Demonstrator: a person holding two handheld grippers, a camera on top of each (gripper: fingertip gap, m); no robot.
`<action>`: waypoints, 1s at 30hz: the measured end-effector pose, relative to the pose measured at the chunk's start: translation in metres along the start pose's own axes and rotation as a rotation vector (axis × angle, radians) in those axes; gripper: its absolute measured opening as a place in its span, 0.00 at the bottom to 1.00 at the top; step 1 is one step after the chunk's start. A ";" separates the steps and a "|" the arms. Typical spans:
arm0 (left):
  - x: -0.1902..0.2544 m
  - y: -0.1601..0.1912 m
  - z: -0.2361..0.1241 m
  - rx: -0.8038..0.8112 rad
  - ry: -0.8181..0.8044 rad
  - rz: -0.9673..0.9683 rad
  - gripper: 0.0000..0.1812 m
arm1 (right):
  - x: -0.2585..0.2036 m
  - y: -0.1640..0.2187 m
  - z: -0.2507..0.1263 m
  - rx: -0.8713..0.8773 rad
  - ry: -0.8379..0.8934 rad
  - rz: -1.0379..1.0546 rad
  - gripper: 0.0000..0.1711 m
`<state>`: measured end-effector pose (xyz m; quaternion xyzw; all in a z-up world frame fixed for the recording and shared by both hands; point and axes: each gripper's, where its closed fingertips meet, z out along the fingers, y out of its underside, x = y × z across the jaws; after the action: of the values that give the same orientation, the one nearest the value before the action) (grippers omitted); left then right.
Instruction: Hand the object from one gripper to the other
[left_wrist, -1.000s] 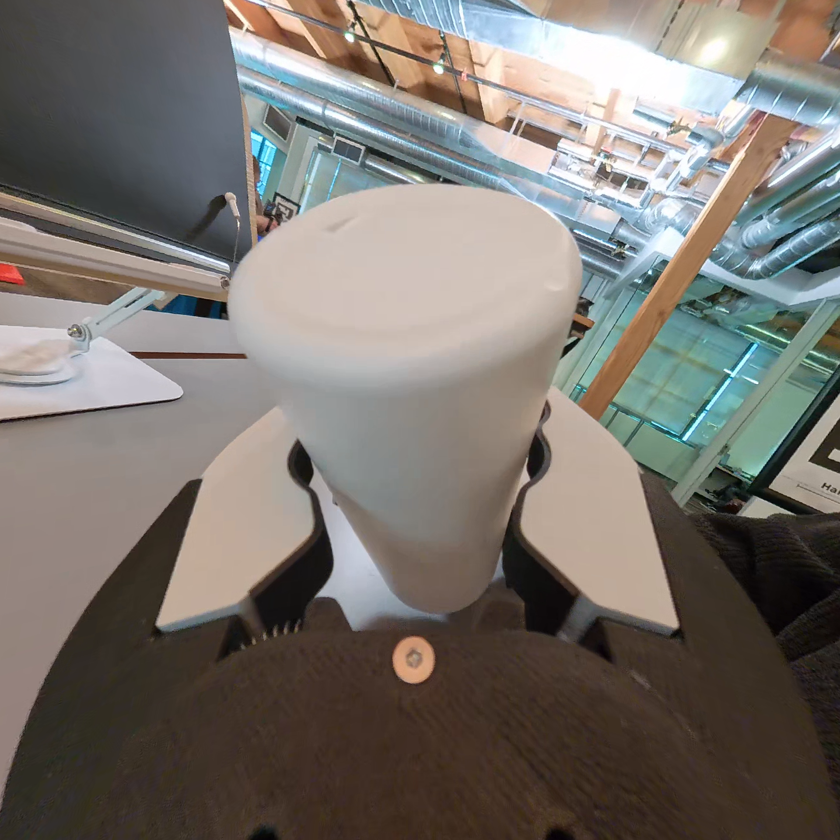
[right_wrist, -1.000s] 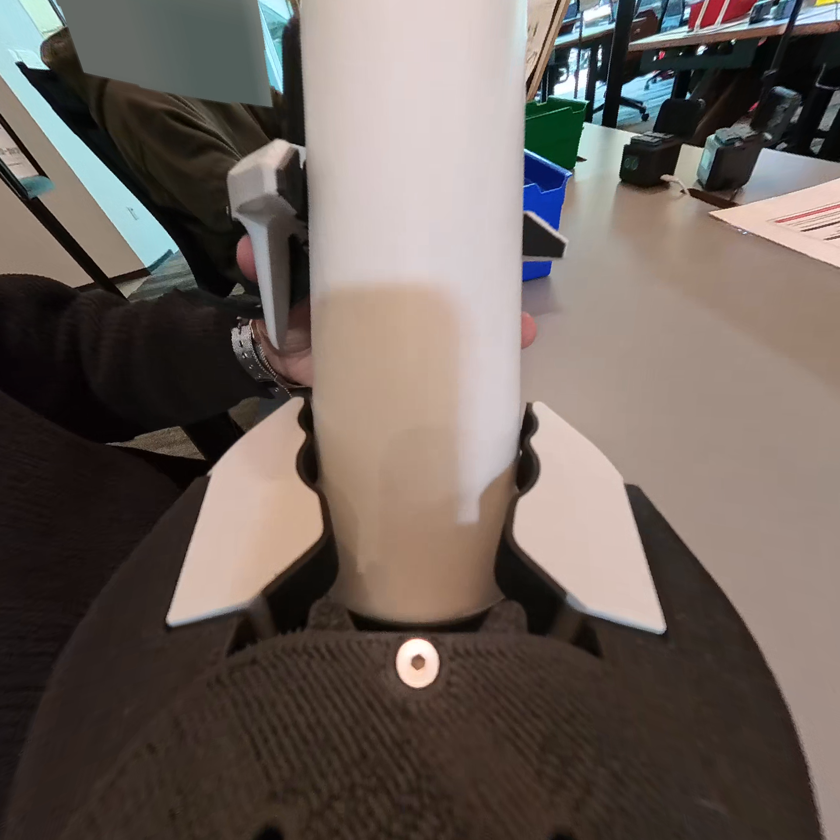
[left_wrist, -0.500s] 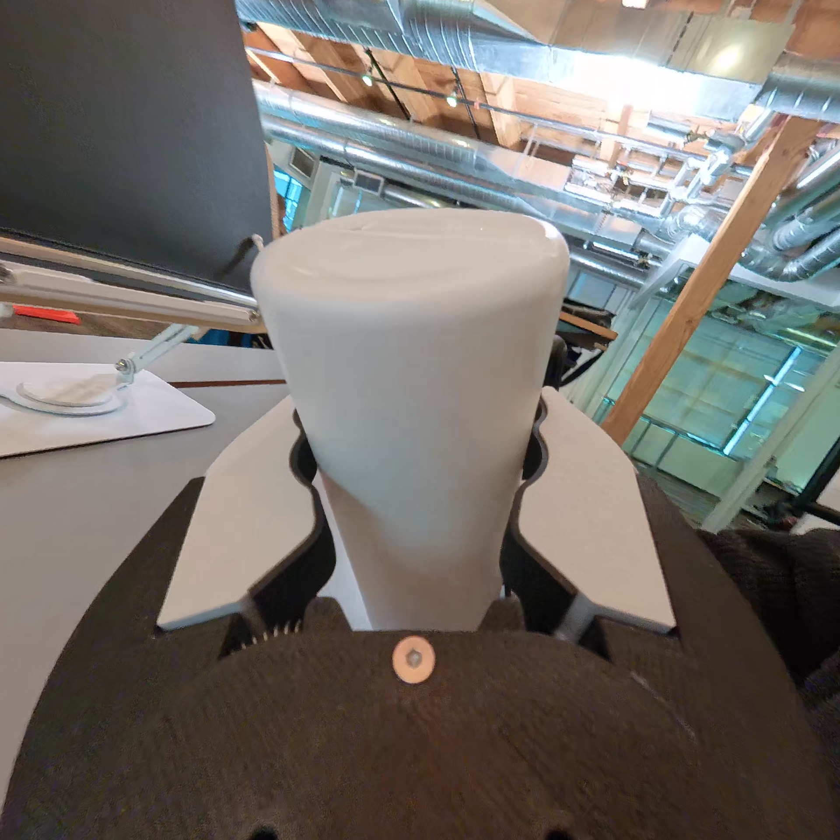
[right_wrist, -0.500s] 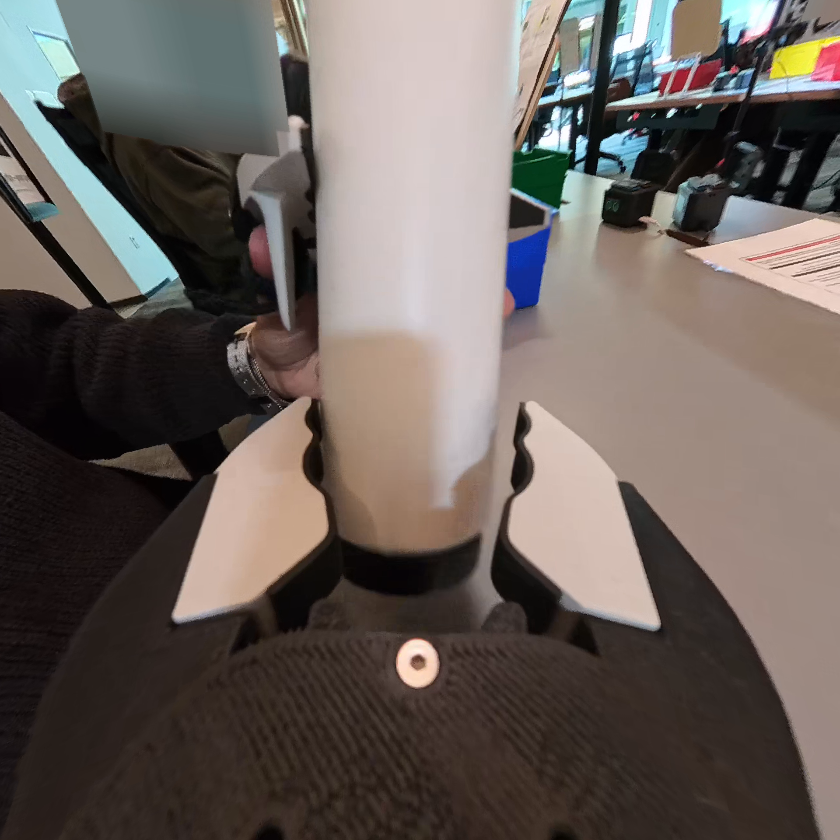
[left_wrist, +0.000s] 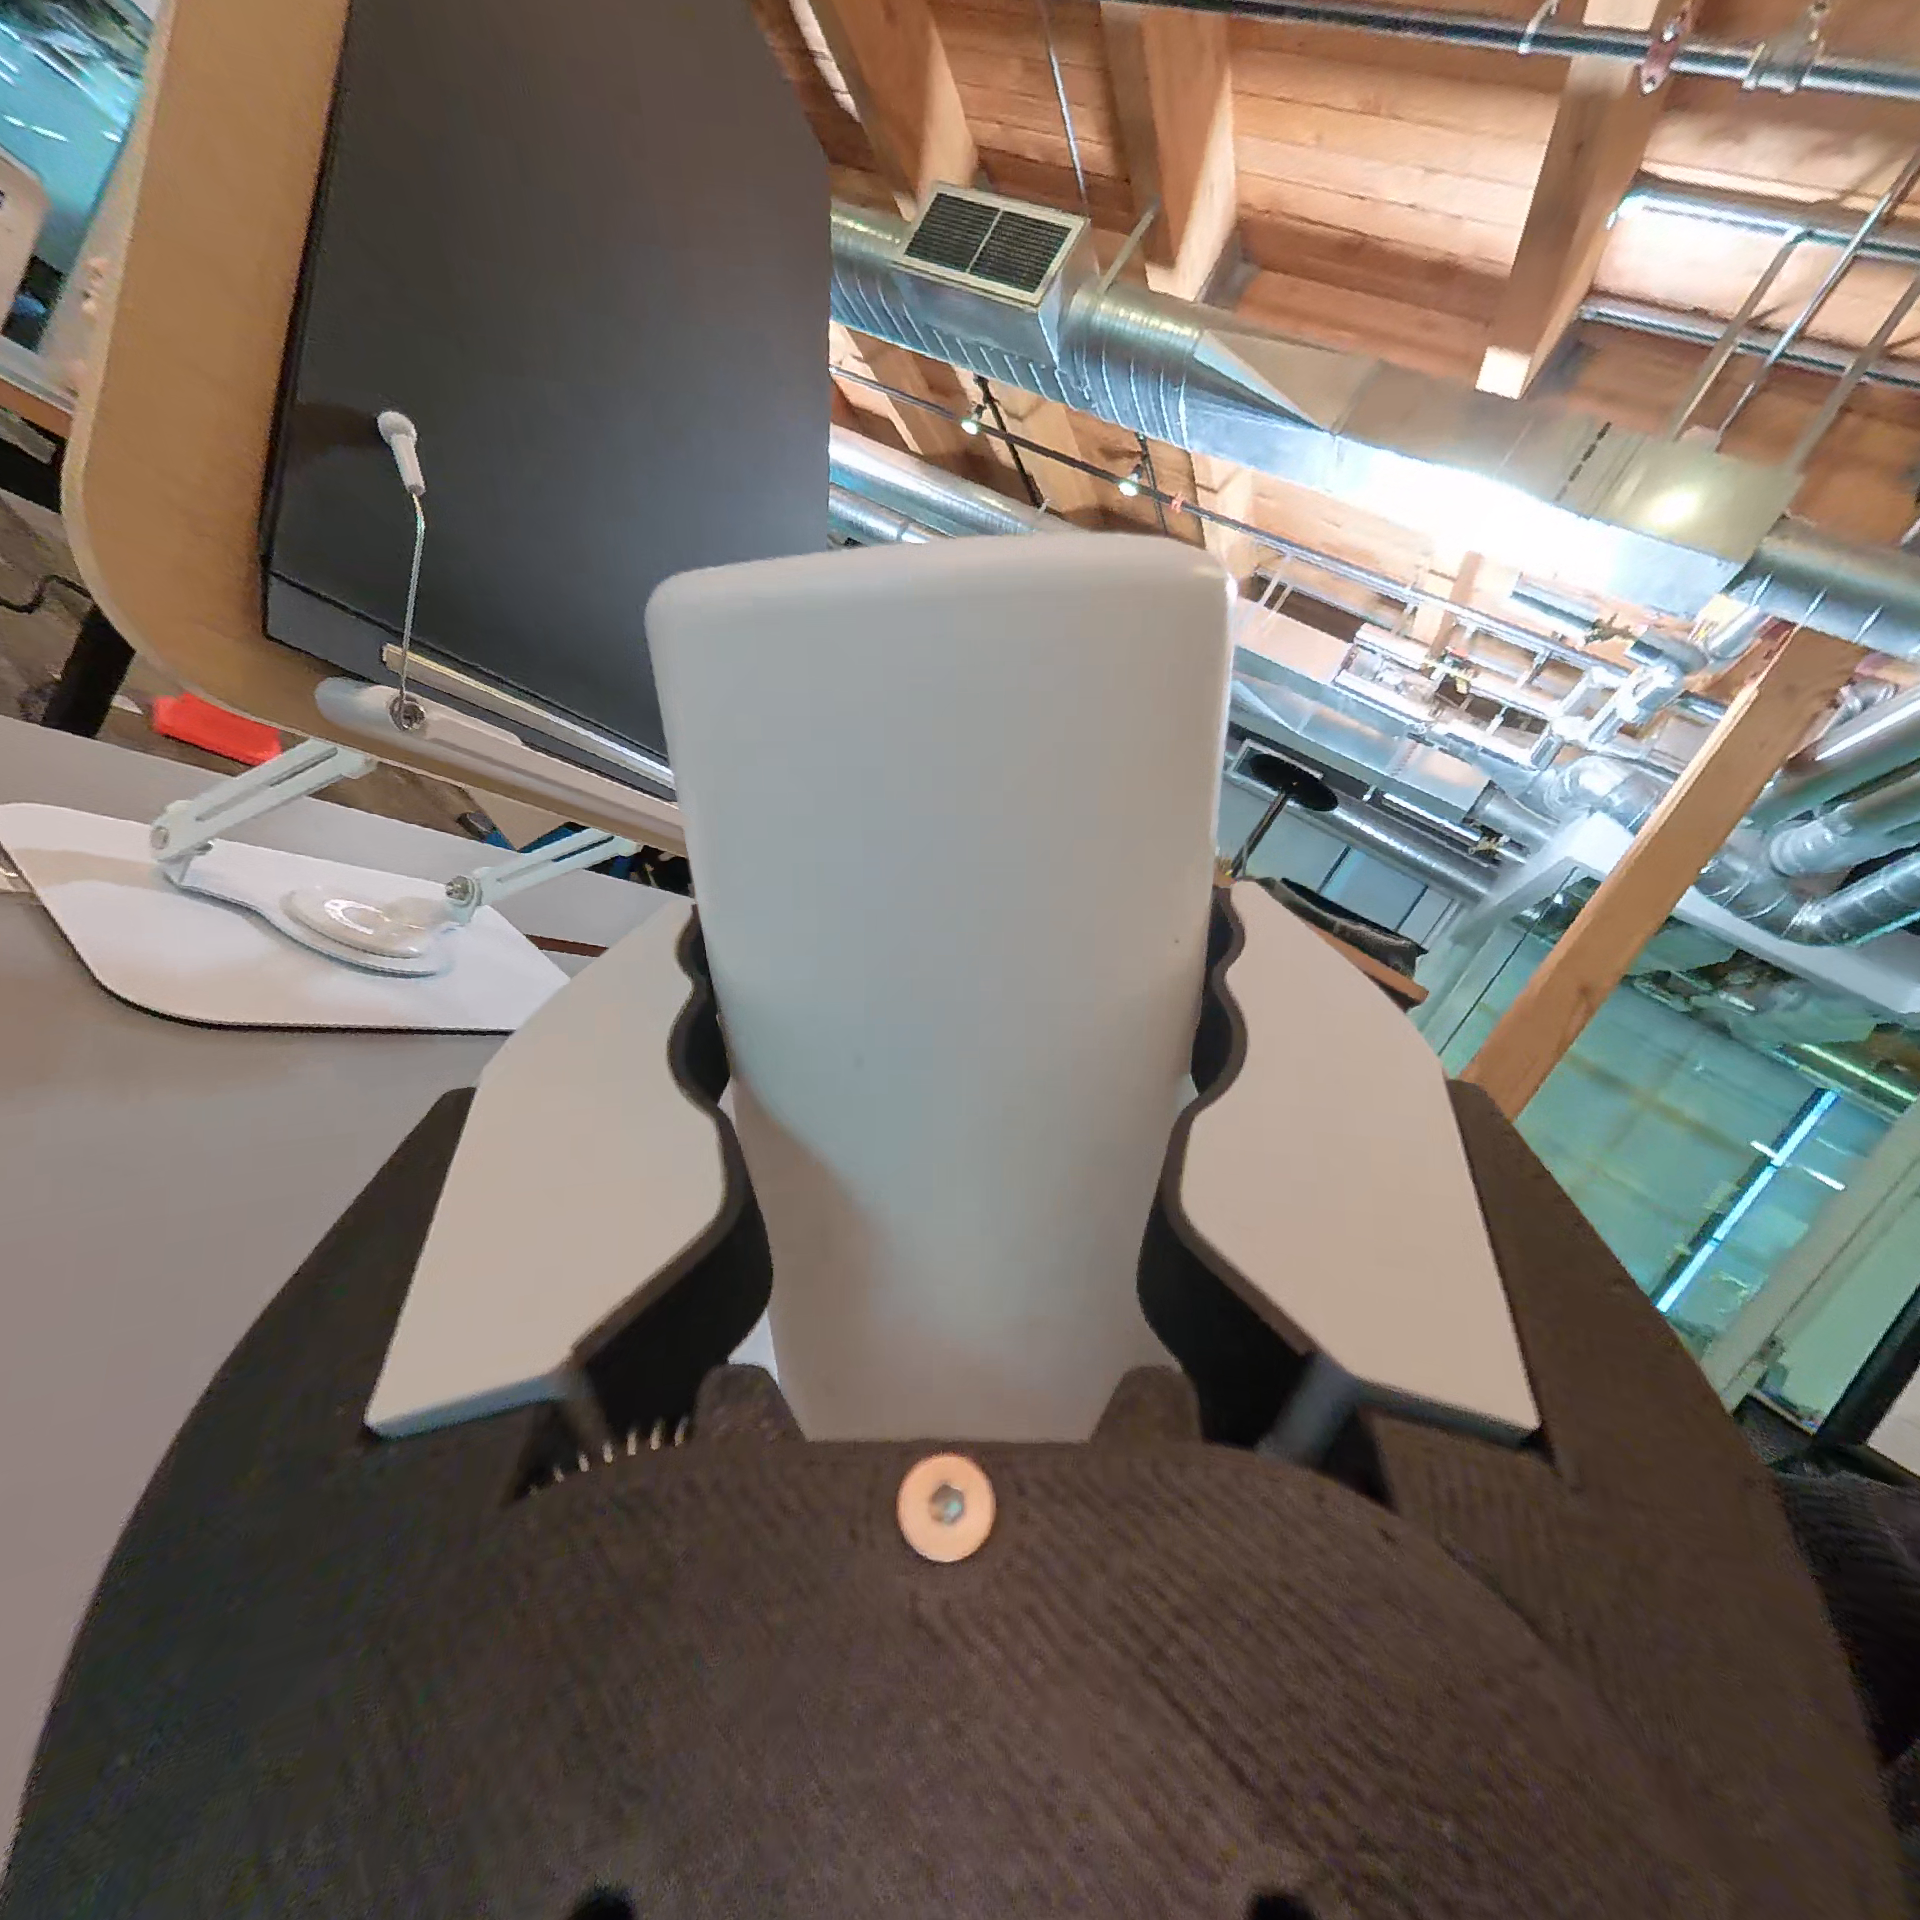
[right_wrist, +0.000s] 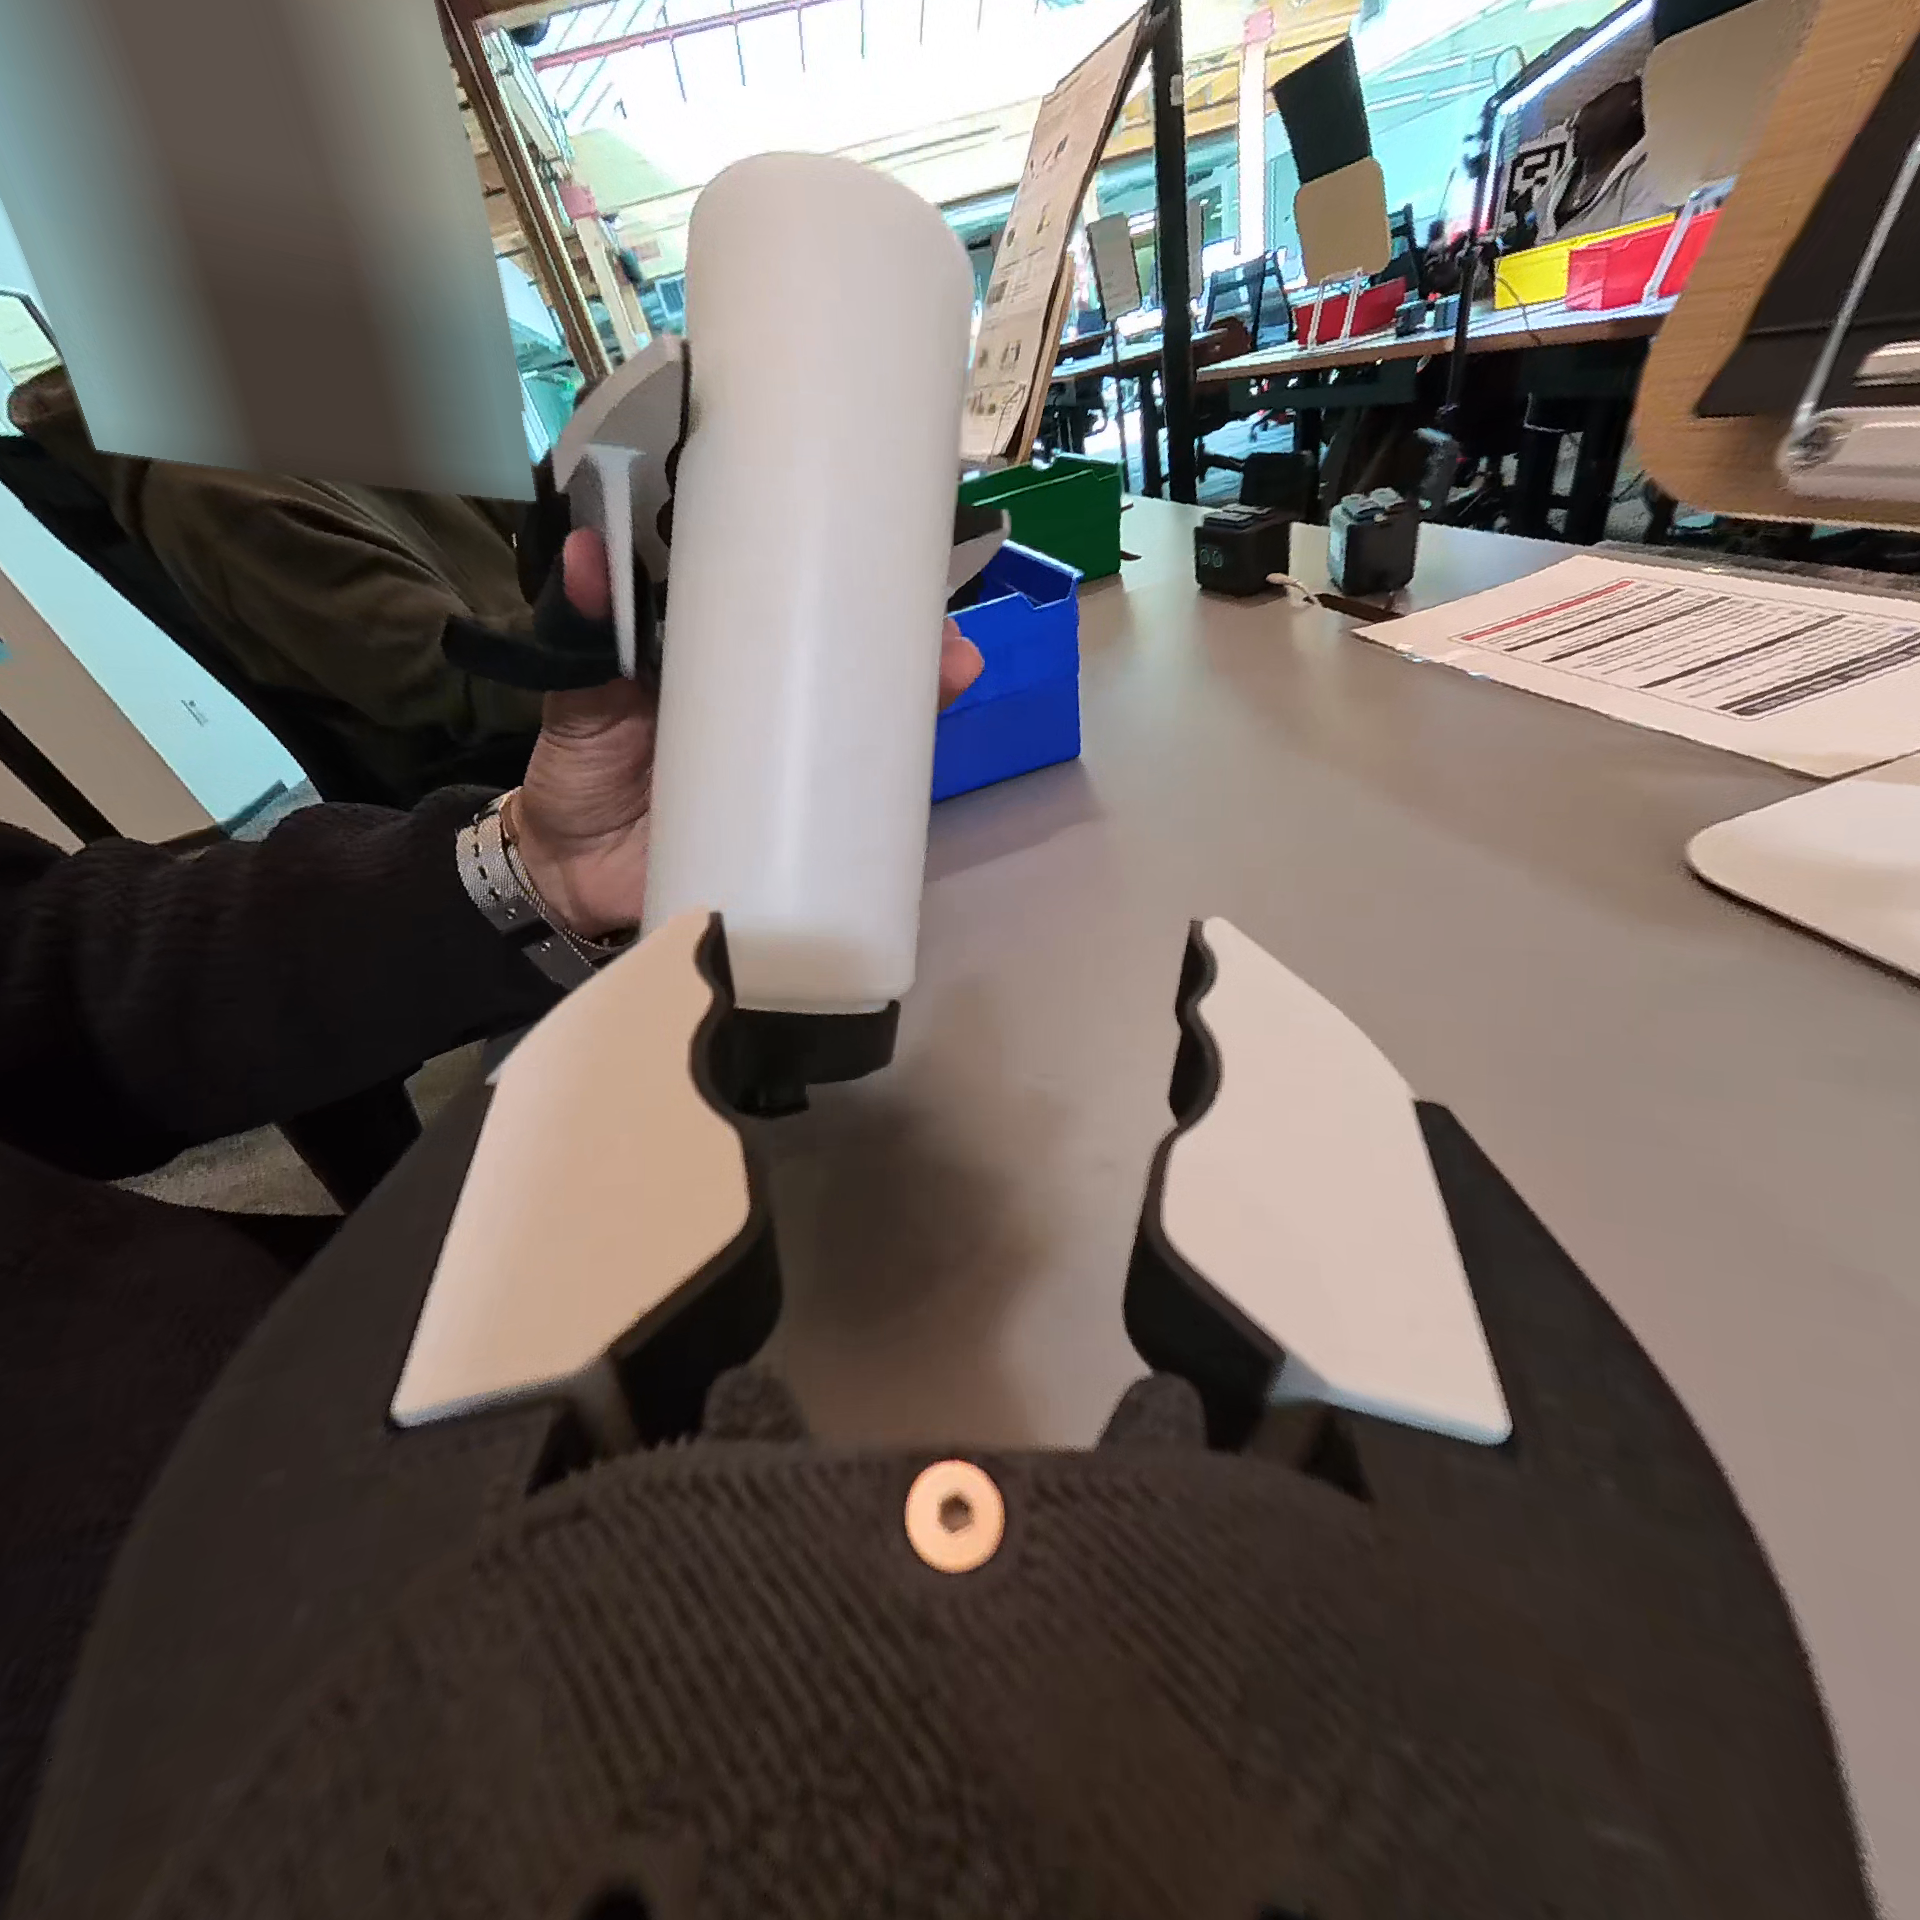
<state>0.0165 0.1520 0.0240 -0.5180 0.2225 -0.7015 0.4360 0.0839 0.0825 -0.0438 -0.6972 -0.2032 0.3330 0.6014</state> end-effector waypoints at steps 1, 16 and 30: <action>0.000 0.001 0.000 -0.004 -0.003 0.008 0.50 | -0.003 0.002 0.003 -0.010 -0.004 -0.005 0.49; 0.049 -0.040 -0.014 0.309 -0.210 0.740 0.50 | -0.060 -0.007 0.044 0.226 -0.150 0.706 0.63; 0.119 0.004 0.009 0.289 -0.033 0.829 0.49 | -0.060 -0.047 0.024 0.503 -0.342 1.092 0.76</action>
<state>0.0160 0.0512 0.0874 -0.3297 0.3042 -0.4829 0.7521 0.0310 0.0675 0.0136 -0.4745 0.1736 0.7369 0.4490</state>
